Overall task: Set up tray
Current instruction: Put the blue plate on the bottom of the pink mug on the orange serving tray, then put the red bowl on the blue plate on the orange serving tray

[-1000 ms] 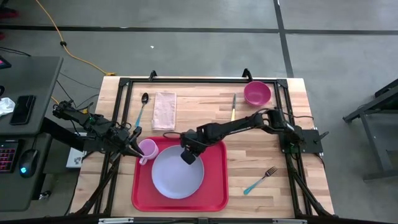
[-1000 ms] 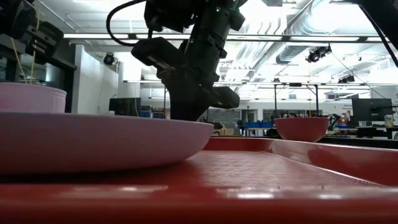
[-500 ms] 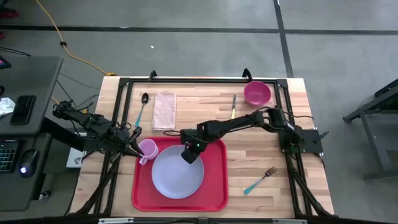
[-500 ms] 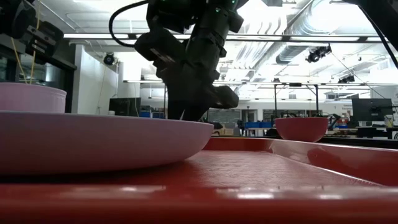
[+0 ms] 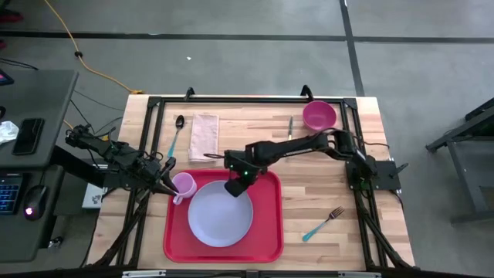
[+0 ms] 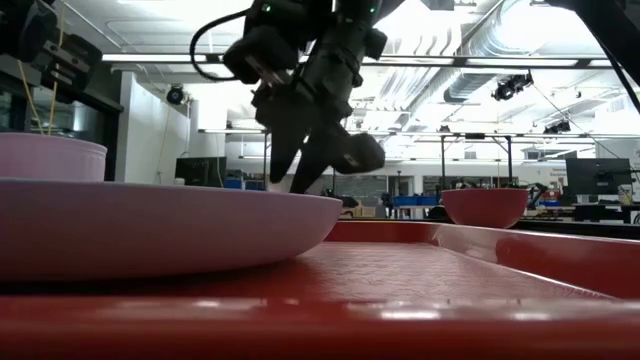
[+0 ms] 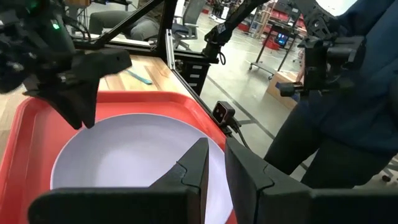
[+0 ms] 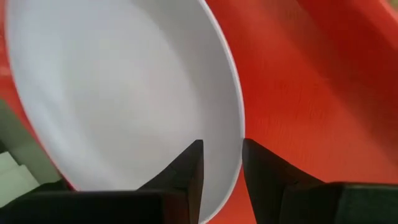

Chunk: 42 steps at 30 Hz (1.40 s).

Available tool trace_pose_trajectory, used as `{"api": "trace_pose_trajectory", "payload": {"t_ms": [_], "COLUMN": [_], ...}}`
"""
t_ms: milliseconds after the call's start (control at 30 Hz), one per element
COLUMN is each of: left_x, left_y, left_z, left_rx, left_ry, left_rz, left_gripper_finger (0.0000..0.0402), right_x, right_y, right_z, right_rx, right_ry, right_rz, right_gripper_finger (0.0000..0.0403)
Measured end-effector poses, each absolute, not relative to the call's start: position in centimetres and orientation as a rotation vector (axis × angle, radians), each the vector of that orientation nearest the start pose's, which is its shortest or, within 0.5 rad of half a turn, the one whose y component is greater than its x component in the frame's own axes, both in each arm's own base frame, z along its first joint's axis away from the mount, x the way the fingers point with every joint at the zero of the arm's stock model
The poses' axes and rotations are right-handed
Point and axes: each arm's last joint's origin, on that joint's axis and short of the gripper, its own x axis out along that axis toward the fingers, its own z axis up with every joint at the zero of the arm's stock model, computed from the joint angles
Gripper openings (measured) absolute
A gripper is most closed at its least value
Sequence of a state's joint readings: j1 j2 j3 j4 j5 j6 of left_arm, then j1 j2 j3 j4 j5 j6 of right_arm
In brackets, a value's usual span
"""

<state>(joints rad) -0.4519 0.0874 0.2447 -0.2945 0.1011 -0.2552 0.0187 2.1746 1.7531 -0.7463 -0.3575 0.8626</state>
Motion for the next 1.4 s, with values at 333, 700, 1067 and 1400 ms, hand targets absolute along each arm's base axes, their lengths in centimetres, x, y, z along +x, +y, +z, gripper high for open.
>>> {"api": "trace_pose_trajectory", "payload": {"t_ms": [333, 700, 1067, 1400], "left_x": [7.5, 7.5, 7.5, 7.5], "left_y": [-4.0, -4.1, -4.1, -4.1], "left_z": [21.1, 21.1, 21.2, 21.2], "left_rx": [-0.207, -0.208, -0.209, -0.213], "left_ry": [0.203, 0.206, 0.200, 0.193], "left_rz": [-0.557, -0.583, -0.583, -0.581], "left_gripper_finger": [0.0085, 0.0085, 0.0085, 0.0085], "right_x": [44.0, 39.7, 36.5, 34.1], "right_y": [-0.1, -2.3, -5.7, -10.9], "right_z": [24.0, 28.7, 30.5, 30.3], "right_rx": [0.942, 0.796, 0.456, 0.286], "right_ry": [1.097, 1.051, 1.120, 1.250], "right_rz": [-0.263, -0.539, -0.707, -0.846], "right_gripper_finger": [0.0089, 0.0089, 0.0089, 0.0089]}}
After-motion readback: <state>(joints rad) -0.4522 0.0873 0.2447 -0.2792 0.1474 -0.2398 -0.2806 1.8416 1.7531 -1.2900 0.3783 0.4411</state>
